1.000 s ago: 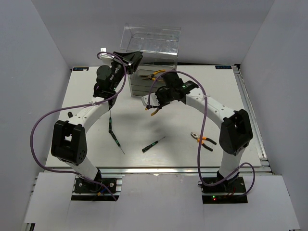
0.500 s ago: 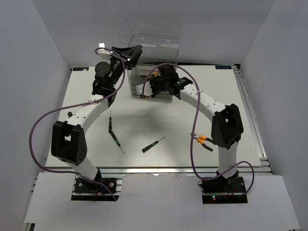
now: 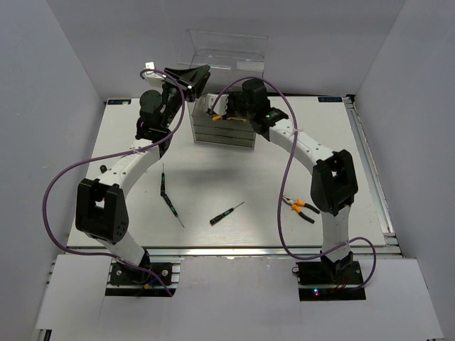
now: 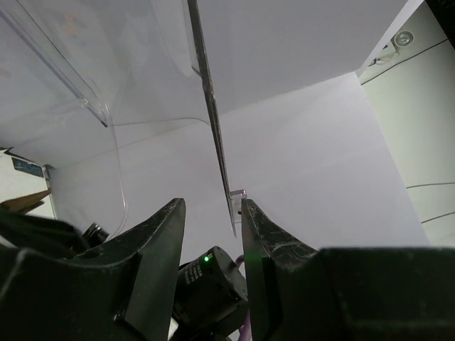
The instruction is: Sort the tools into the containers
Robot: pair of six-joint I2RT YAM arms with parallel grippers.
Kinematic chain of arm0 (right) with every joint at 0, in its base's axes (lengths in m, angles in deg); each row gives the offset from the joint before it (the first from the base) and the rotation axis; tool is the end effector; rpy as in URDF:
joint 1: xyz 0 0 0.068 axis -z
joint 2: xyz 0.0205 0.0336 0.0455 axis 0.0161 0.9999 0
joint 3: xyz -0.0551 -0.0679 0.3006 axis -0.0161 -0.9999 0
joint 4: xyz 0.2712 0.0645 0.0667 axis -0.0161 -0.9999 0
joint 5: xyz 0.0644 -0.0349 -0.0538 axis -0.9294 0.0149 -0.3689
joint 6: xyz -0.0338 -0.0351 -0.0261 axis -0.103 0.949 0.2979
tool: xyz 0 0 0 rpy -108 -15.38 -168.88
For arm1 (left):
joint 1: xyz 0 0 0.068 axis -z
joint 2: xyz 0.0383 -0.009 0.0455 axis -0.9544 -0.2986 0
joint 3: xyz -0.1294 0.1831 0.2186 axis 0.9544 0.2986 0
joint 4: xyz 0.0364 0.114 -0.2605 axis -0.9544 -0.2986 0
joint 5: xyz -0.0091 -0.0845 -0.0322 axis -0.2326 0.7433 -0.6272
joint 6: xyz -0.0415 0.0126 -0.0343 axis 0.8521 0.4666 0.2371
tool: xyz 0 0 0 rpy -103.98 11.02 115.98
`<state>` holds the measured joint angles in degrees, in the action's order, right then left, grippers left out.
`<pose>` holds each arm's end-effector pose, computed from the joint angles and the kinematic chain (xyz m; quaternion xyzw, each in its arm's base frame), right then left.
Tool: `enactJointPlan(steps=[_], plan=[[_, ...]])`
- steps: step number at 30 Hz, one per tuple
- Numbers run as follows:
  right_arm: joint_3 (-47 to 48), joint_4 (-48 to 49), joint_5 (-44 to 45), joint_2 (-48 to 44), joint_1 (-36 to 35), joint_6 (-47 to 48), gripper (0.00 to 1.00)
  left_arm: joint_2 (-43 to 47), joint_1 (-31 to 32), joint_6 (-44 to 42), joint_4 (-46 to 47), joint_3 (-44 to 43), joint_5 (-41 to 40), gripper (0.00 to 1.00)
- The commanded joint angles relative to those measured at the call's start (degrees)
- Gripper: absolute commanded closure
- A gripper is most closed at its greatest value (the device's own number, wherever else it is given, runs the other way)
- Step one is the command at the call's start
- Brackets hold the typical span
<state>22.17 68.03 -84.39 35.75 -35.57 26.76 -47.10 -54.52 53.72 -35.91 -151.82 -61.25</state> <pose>0.4372 0.3126 0.3638 -0.6456 0.4476 -0.0770 0.6140 0.3944 -0.1367 0.4237 -0.2478 0.5383 -0.6548 0.4691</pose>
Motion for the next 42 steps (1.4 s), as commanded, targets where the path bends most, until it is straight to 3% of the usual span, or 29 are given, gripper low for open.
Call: enactJointPlan(steps=[1,9,10,11,13,14,17,22,25,28,29,32,36,42], plan=[[1.3,12.8,5.5,0.4,0.5,-5.2,1.0,1.4,-0.3,0.1,0.7,-2.4,0.0,0.52],[2.8,17.8,12.8,5.0,0.8,-6.2,1.0,1.7,-0.3,-0.1,0.7,-2.3,0.0,0.52],[3.0,17.7,12.8,5.5,0.8,-6.3,0.96,1.7,-0.3,-0.1,0.7,-2.3,0.0,0.52],[3.0,17.9,14.6,5.8,0.7,-6.2,0.8,1.7,-0.3,-0.1,0.7,-2.2,0.0,0.52],[2.2,18.8,15.2,6.3,0.8,-5.8,0.69,1.9,-0.3,-0.1,0.7,-2.0,0.0,0.52],[1.7,19.2,15.4,6.3,0.7,-5.5,0.56,1.9,-0.3,-0.1,0.7,-2.0,0.0,0.52],[0.7,18.4,14.8,5.6,0.8,-5.5,0.38,1.9,-0.3,-0.2,0.7,-1.8,0.0,0.52],[0.9,13.0,9.1,2.7,0.8,-9.0,0.21,1.9,-0.3,-0.2,0.7,-1.8,0.2,0.52],[3.4,1.6,0.0,-0.8,0.8,-9.5,0.11,1.9,-0.3,-0.2,0.7,-1.7,0.3,0.52],[3.0,-15.1,-13.8,-5.7,0.8,-1.6,0.11,2.1,-0.3,-0.2,0.7,-1.2,0.3,0.52],[0.6,-23.5,-16.8,-8.5,0.7,5.8,0.11,2.1,-0.3,-0.2,0.7,-1.0,0.4,0.52],[-3.5,-34.4,-24.3,-13.1,0.8,16.6,0.11,2.2,-0.3,-0.3,0.7,-0.7,0.5,0.52],[-9.6,-50.0,-26.7,-16.1,0.8,19.7,0.11,2.4,-0.5,-0.8,0.8,-0.1,0.8,0.52],[-20.3,-56.1,-24.9,-23.6,2.8,15.6,0.16,2.0,-0.8,-0.9,0.8,0.0,1.6,0.52]])
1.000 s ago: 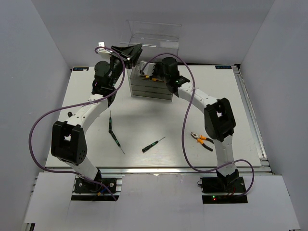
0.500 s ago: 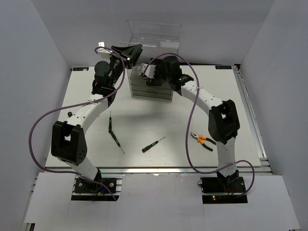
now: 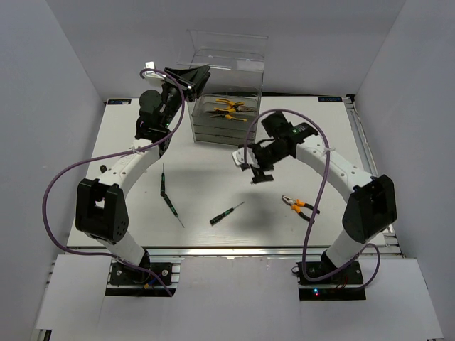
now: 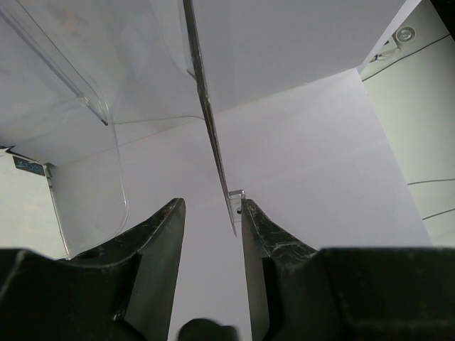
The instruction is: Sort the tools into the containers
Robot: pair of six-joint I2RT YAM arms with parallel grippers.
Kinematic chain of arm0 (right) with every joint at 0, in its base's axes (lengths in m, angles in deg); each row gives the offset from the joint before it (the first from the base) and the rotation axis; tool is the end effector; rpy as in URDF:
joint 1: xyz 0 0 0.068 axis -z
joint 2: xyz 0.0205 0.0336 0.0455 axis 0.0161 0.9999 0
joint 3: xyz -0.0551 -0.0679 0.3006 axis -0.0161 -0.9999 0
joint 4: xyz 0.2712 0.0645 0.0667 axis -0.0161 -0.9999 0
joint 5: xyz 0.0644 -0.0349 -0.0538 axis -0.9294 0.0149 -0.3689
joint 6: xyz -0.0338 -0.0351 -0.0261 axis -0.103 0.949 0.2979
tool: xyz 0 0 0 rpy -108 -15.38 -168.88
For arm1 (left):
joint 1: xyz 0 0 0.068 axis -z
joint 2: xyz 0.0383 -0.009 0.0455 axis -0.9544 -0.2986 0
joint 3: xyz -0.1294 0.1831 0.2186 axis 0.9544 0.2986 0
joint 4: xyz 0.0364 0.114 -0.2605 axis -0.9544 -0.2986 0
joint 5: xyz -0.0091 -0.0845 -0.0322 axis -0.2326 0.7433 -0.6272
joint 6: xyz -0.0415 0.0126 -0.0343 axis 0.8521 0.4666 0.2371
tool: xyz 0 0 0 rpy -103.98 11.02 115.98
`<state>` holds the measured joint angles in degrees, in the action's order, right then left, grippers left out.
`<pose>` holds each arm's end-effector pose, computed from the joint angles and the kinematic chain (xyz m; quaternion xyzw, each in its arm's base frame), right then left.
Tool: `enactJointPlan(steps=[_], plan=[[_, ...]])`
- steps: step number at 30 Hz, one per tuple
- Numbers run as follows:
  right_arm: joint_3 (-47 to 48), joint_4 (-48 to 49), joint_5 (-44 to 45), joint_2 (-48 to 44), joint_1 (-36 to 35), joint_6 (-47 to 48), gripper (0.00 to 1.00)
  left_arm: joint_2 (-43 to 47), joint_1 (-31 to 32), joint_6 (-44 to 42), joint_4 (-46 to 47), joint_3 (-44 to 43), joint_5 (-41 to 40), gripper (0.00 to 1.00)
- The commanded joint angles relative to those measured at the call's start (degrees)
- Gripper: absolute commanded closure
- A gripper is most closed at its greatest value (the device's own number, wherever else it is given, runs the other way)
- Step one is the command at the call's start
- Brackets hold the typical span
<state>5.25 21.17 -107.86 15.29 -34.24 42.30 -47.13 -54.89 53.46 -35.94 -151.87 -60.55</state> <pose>0.3062 0.2282 0.3487 -0.8140 0.4185 0.1664 0.3669 0.3953 -0.1346 0.4237 -0.2440 0.5405 -0.6541 0.4696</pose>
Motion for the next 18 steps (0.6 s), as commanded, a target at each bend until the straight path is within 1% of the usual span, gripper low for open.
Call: enactJointPlan(steps=[1,3,4,5,7,8,11,14,18], plan=[[-6.7,-9.9,-1.0,-5.4,2.2,-0.6,0.18,1.8,-0.4,-0.8,0.8,-0.1,1.1,0.52],[-9.7,-11.9,-1.3,-7.6,5.6,0.9,0.18,1.5,-0.5,-0.7,0.9,-0.1,1.5,0.52],[-12.9,-13.2,-1.8,-9.8,7.2,3.6,0.18,1.3,-0.6,-0.6,0.9,0.0,1.5,0.52],[-14.6,-13.4,-1.9,-10.9,10.5,4.5,0.18,1.2,-0.6,-0.7,0.9,-0.1,1.6,0.52],[-18.3,-13.6,-0.5,-13.4,13.7,7.5,0.18,1.0,-0.7,-0.5,1.0,-0.3,2.0,0.52],[-19.2,-14.9,0.5,-13.8,16.7,9.2,0.19,0.9,-0.8,-0.5,1.0,-0.4,2.2,0.52],[-22.7,-16.3,3.3,-14.7,20.9,12.7,0.22,0.6,-0.9,-0.3,1.1,-0.4,2.5,0.52],[-26.7,-13.6,6.3,-15.0,23.0,12.8,0.25,0.4,-1.1,-0.2,1.2,-0.3,2.9,0.52],[-30.1,-8.8,9.0,-14.3,24.7,10.0,0.28,0.4,-1.1,-0.1,1.3,-0.1,2.9,0.52]])
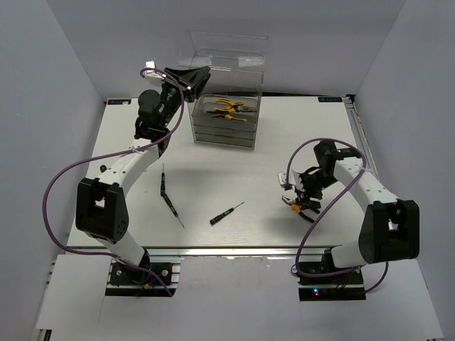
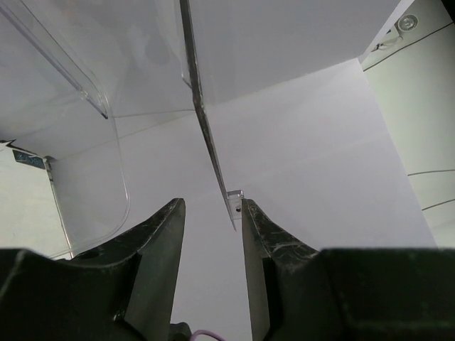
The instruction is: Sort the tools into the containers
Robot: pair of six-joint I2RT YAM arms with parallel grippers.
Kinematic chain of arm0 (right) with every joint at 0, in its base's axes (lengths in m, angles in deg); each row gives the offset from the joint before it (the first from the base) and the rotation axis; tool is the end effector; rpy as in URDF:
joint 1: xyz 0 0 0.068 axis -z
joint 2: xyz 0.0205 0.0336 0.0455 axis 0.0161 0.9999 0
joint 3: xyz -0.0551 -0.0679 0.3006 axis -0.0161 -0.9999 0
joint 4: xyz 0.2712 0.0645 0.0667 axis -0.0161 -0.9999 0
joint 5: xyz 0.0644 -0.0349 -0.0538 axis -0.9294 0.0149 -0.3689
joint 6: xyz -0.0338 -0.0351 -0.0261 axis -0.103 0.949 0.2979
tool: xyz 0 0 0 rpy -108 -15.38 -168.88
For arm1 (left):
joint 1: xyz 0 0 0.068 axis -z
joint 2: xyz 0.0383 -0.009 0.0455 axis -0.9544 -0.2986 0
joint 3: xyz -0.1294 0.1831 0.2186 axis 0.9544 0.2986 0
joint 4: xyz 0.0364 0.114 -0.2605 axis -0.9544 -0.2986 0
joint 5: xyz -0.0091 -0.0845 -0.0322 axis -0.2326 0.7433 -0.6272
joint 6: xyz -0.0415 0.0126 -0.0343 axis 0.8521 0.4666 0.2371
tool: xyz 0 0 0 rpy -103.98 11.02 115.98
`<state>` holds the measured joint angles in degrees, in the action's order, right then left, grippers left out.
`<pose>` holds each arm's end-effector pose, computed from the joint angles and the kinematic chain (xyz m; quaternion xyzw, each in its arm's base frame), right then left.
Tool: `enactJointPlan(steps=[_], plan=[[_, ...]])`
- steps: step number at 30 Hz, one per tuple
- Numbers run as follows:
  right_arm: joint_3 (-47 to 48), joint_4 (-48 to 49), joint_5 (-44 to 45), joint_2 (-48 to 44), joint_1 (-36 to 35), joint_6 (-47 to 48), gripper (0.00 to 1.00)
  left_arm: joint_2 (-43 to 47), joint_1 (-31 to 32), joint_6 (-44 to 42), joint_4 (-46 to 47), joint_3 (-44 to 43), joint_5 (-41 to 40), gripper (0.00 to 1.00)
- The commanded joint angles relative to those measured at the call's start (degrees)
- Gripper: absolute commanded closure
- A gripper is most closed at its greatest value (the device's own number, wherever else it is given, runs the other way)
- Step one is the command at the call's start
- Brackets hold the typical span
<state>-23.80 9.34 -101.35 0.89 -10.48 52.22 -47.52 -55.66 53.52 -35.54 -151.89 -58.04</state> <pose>0.2489 0.0611 0.2568 -0.7513 0.6048 0.1614 0.2091 0.3980 -0.1313 0.4218 -0.2322 0.5468 -0.6581 0.4626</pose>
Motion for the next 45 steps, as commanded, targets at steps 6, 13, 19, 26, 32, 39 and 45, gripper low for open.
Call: enactJointPlan(steps=[6,13,19,26,32,39,45], plan=[[-3.3,5.7,4.9,3.3,4.3,-0.3,0.32,0.8,-0.4,-0.1,0.9,0.1,0.6,0.52],[-4.5,10.1,5.5,7.2,5.0,-1.7,0.38,0.8,-0.4,0.0,0.9,0.0,0.7,0.52],[-6.1,12.9,5.8,9.3,5.0,-4.8,0.43,0.9,-0.4,0.0,1.1,0.1,0.6,0.52],[-10.5,18.6,8.4,10.3,3.8,-7.4,0.52,0.9,-0.4,0.1,1.2,0.3,0.5,0.52],[-8.7,18.9,8.5,10.9,3.3,-9.7,0.77,0.9,-0.5,0.1,1.2,0.1,0.5,0.52],[-3.0,18.9,8.5,10.5,-1.0,-9.9,0.97,0.8,-0.5,0.3,1.3,0.1,0.8,0.52],[5.3,18.5,6.7,12.0,-9.4,-10.7,1.0,1.2,-0.5,0.3,1.3,0.4,0.8,0.52]])
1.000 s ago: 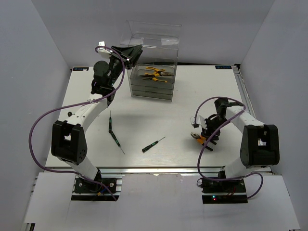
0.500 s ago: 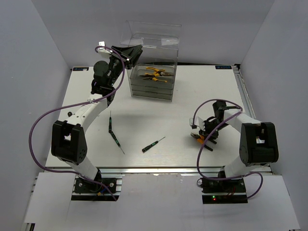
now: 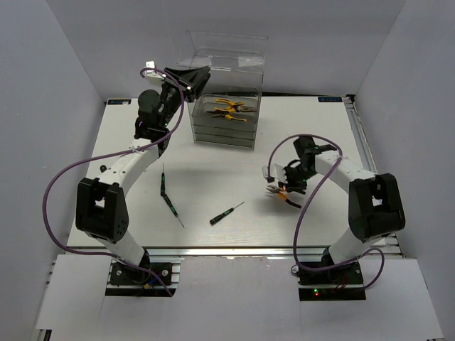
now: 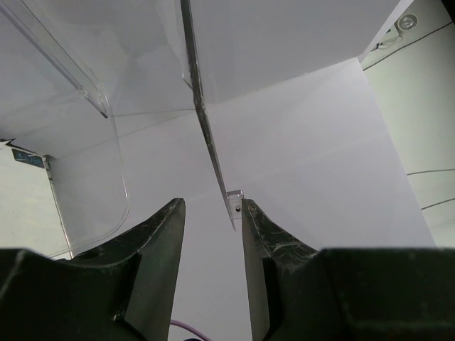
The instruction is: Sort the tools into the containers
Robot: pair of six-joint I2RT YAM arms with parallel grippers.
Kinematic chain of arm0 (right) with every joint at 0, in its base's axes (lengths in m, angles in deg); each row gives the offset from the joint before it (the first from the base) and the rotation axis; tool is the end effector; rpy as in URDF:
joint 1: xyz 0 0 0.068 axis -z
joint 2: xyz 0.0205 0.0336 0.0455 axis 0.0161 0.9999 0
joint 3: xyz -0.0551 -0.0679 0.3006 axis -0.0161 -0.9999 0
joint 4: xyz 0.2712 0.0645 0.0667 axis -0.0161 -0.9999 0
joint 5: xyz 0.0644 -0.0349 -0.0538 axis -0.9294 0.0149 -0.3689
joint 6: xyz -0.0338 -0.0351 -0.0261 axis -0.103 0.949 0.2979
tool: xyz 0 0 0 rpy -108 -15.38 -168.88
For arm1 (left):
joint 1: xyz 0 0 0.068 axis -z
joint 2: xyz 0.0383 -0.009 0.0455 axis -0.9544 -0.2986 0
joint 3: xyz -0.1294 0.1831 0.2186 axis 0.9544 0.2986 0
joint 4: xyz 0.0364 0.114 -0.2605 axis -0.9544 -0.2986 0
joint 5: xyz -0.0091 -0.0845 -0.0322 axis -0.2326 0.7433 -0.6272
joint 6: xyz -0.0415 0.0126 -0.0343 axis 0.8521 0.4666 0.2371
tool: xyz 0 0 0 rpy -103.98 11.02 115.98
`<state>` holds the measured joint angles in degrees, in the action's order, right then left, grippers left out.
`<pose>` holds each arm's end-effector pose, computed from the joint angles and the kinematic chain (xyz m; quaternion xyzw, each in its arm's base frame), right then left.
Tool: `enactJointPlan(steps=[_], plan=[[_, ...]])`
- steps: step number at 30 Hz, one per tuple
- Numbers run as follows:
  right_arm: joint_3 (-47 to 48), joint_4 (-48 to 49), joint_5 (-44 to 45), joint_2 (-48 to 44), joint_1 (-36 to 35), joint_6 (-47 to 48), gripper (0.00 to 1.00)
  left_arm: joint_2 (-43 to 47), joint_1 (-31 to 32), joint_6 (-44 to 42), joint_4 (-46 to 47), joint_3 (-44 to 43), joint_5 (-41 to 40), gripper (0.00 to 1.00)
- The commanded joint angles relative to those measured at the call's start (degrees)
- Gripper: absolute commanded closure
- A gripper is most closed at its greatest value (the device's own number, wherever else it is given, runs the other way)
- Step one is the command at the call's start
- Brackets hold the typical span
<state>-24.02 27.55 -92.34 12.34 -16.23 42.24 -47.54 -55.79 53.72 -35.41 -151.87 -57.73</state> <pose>0.2981 0.0957 0.2059 -0.7420 0.6359 0.0926 0.1908 0.3982 -0.1305 0.4217 -0.2315 0.5466 -0.6595 0.4612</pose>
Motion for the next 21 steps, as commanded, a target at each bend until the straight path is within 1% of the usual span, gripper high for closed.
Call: enactJointPlan(steps=[1,4,7,8,9,14,17,18,19,21], plan=[[6.9,0.3,-2.7,0.9,-4.8,-0.9,1.0,1.2,-0.4,0.1,1.1,0.4,0.5,0.52],[12.7,1.1,-3.4,2.7,-9.1,-2.3,1.0,1.6,-0.4,0.0,1.1,0.8,0.2,0.52],[21.6,4.1,-2.8,5.5,-13.3,-5.5,1.0,2.0,-0.4,0.1,1.1,1.3,0.1,0.52],[23.5,5.7,-2.2,6.0,-15.3,-8.2,1.0,2.3,-0.4,0.1,1.1,1.4,0.1,0.52],[25.2,9.7,-1.4,6.6,-16.1,-9.8,1.0,2.2,-0.4,0.1,1.1,1.5,0.1,0.52],[37.7,20.5,6.0,11.9,-20.4,-15.7,1.0,2.4,-0.3,0.0,1.1,1.3,-0.2,0.52],[41.7,25.9,10.7,15.3,-21.2,-17.0,1.0,2.5,-0.4,0.0,1.1,0.9,-0.2,0.52],[43.4,27.7,13.8,16.0,-21.5,-17.6,1.0,2.4,-0.4,-0.1,1.1,0.8,-0.2,0.52],[44.4,30.9,15.0,17.4,-21.5,-18.3,1.0,2.4,-0.4,0.0,1.1,0.7,-0.2,0.52],[46.9,33.3,17.5,18.6,-21.5,-19.0,1.0,2.4,-0.4,0.1,1.1,0.6,-0.3,0.52]])
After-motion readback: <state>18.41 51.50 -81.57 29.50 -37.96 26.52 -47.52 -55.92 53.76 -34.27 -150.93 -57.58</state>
